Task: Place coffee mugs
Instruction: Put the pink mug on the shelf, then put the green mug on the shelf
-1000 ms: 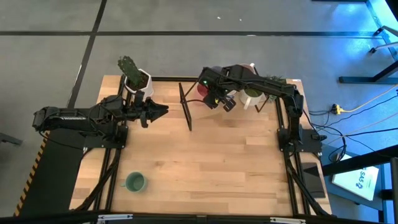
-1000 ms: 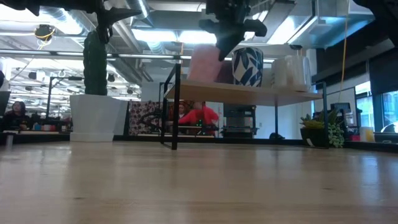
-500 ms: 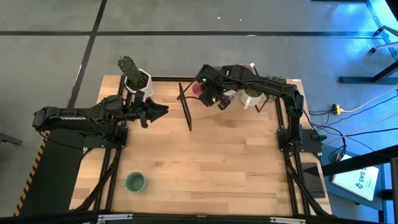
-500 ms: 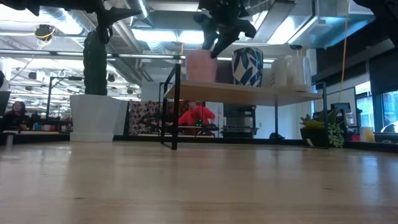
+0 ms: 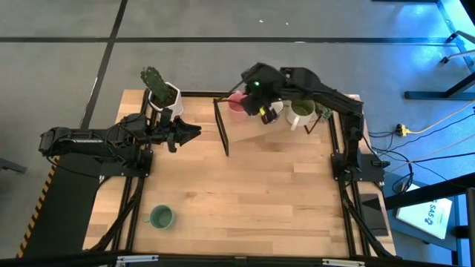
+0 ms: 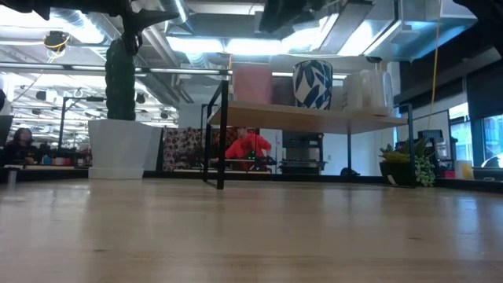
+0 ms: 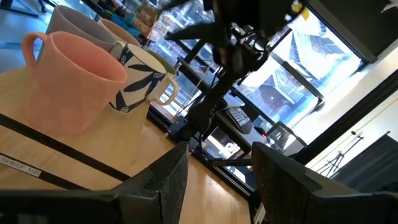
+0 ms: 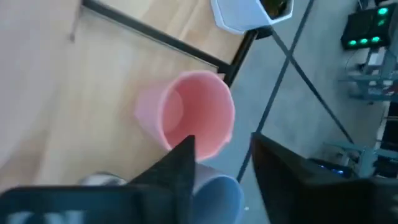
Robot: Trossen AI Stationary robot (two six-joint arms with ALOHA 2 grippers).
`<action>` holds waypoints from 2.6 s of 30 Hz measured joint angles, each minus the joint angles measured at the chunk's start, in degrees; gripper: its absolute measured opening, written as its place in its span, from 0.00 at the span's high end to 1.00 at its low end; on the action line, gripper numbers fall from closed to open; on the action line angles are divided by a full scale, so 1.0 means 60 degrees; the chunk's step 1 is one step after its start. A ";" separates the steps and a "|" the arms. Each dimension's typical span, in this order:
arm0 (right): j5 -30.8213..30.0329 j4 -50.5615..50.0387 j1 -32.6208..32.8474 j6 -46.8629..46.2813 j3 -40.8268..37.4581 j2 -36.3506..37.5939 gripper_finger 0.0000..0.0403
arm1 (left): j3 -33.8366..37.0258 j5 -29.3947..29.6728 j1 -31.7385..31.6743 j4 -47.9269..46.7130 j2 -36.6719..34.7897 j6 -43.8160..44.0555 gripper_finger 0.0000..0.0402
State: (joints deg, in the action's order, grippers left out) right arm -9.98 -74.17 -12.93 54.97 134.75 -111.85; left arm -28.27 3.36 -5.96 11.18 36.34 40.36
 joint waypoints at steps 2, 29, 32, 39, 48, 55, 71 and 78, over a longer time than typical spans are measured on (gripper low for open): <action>0.0184 -0.0394 0.0125 -0.0412 -0.0278 0.0127 0.80 | 0.0000 0.0000 -0.0003 -0.0015 0.0004 0.0000 0.58; 0.0767 0.1623 -0.0484 -0.0540 -0.2944 -0.0082 1.00 | 0.0000 0.0000 -0.0003 -0.0076 0.0004 -0.0002 0.58; 0.0759 0.1781 -0.0527 -0.0400 -0.2945 -0.0085 1.00 | 0.0000 -0.0006 -0.0003 -0.0076 0.0003 0.0000 0.58; 0.0835 0.2133 -0.0608 -0.0121 -0.2942 -0.0085 1.00 | 0.0000 -0.0498 0.0001 -0.0076 0.0004 -0.0025 0.58; 0.2192 0.0617 -0.0297 -0.0370 -0.2002 -0.0082 1.00 | -0.0510 -0.3910 0.0701 0.0205 0.0004 0.0011 0.58; 0.2277 -0.0831 0.0228 -0.0592 -0.0383 -0.0063 1.00 | -0.3005 -0.3247 0.2582 -0.4361 0.0426 -0.0330 0.58; 0.2884 -0.1983 0.0714 -0.0619 0.0034 -0.0081 0.70 | -0.3799 -0.1737 0.8918 -0.7060 0.4155 0.4107 0.58; 0.3112 -0.2255 0.0725 -0.1008 0.0034 -0.0081 0.66 | -0.3799 -0.1151 1.0929 -0.6834 0.5811 0.5271 0.58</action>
State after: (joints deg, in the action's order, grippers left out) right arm 8.69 -87.70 -8.58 48.92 134.96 -112.33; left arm -51.07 -3.55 59.62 -29.82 71.21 71.99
